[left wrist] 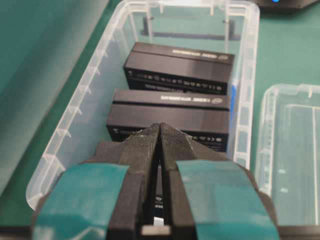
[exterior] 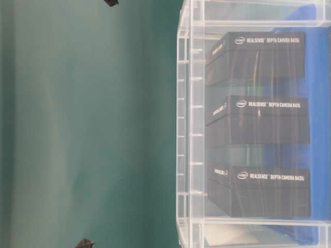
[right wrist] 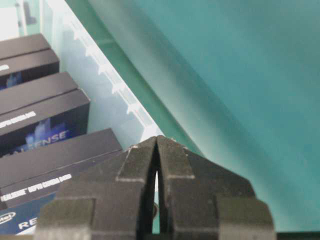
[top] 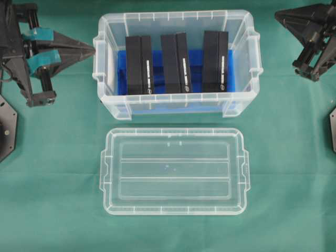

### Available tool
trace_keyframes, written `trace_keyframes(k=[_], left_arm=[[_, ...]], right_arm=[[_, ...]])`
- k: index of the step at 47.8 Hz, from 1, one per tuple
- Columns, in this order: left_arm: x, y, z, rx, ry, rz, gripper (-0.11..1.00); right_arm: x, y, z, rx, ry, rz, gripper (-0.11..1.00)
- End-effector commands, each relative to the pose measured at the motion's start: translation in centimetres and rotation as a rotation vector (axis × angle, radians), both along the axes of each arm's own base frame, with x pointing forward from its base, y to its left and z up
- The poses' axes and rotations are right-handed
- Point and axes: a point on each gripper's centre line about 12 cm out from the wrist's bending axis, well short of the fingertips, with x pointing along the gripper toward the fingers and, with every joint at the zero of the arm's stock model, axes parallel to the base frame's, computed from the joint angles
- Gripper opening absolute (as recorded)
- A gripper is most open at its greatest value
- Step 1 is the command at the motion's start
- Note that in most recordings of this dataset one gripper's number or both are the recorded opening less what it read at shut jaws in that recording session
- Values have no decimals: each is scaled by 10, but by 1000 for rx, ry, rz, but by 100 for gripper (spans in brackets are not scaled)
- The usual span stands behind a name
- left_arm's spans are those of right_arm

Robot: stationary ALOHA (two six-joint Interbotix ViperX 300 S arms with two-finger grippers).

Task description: Clamp the lid of the box with both arms, then lift and open it.

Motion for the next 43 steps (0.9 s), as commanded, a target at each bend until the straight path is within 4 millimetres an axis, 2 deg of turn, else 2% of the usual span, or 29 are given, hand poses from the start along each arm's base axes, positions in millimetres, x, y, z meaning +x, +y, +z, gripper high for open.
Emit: trace_keyframes(k=[1, 32, 43], left_arm=[[1, 1, 7, 1, -24, 2, 1], [-1, 0, -7, -30, 1, 6, 1], [0, -10, -9, -43, 5, -32, 1]], right_arm=[[1, 1, 5, -3, -16, 10, 0], [5, 5, -4, 28, -14, 49, 0], [11, 11, -9, 72, -28, 102, 0]])
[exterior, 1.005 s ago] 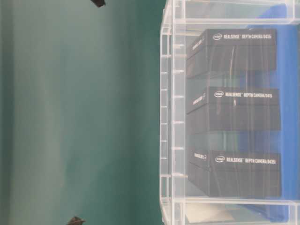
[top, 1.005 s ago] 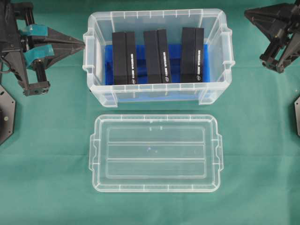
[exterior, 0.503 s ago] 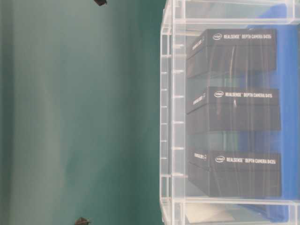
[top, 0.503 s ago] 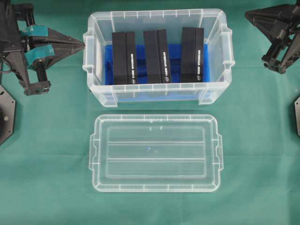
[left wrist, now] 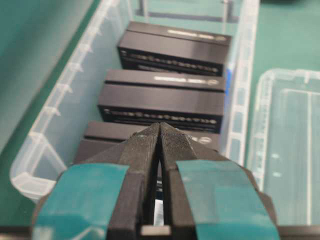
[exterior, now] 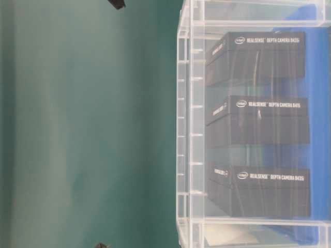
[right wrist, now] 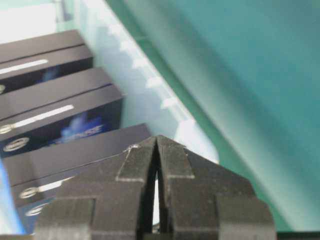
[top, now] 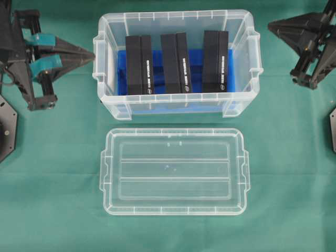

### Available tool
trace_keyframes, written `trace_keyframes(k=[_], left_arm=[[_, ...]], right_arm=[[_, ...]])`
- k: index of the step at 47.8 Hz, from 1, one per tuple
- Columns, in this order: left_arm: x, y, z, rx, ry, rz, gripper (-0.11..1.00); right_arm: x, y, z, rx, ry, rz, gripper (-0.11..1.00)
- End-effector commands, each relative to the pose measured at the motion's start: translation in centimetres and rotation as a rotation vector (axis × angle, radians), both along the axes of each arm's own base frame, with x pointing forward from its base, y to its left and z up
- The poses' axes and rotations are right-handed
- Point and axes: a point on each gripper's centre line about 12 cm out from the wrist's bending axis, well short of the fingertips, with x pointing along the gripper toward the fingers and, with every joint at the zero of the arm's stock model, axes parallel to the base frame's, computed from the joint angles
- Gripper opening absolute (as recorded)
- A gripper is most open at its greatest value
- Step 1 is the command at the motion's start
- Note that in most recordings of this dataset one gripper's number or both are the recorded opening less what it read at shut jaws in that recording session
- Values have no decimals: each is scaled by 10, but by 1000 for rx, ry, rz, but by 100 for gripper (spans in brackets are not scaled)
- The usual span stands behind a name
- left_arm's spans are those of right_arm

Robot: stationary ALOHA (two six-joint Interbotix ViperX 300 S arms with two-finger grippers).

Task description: Clamp the lid of the box with both arms, then lift and open it.

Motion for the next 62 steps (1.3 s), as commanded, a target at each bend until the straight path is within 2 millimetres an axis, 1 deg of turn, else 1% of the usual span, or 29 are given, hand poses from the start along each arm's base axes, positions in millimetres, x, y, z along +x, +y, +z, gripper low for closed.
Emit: trace_keyframes(k=[1, 16, 26, 62], left_arm=[[2, -5, 6, -1, -23, -23, 1], [4, -21, 3, -20, -19, -83, 1], [4, -25, 2, -22, -17, -99, 1], [4, -25, -1, -22, -8, -99, 1]], right_arm=[[4, 2, 3, 7, -19, 29, 0], [11, 16, -3, 34, -16, 101, 0], [14, 25, -3, 35, -13, 136, 0], [14, 25, -3, 35, -10, 134, 0]])
